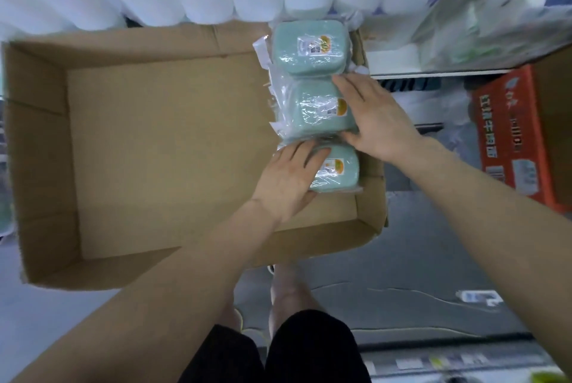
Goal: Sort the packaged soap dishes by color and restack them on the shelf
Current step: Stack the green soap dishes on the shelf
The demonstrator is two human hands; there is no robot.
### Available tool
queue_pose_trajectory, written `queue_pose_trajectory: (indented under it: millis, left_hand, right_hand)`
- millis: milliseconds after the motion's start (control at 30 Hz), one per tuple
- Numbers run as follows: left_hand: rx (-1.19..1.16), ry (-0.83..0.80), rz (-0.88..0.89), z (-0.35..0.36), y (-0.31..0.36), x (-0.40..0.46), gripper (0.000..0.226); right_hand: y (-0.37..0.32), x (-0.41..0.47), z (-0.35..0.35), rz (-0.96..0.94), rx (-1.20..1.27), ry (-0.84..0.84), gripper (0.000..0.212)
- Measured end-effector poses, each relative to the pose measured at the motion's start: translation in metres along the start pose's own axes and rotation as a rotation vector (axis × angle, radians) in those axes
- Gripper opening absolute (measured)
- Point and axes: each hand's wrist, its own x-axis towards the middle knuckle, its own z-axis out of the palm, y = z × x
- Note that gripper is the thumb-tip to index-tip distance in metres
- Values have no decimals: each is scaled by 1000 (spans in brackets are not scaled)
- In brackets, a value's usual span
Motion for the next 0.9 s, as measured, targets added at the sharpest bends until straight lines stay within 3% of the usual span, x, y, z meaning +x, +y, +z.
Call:
queue_pose_trajectory:
  millis: [133,267,433,600,767,900]
  left_hand:
    - [-14,16,-120,-11,-18,-40,84]
    - [1,66,-380,-28,-50,-93,87]
    - [0,82,-748,-41,-107,-152,85]
    - [22,-54,-808,-35,-147,-181,91]
    - [38,-43,-775,-30,-169,-189,92]
    - [64,-37,-683,-26,-180,-189,98]
  right_hand:
    - [-16,-8,4,101,99,97,94]
    - [-49,-14,6,154,150,187,89]
    - [-111,7,23,22,156,68,88]
    - [-180,57,60,50,105,22,79]
    - [-208,77,92,285,0,-128,75]
    - [-222,62,102,241,-147,-195,74]
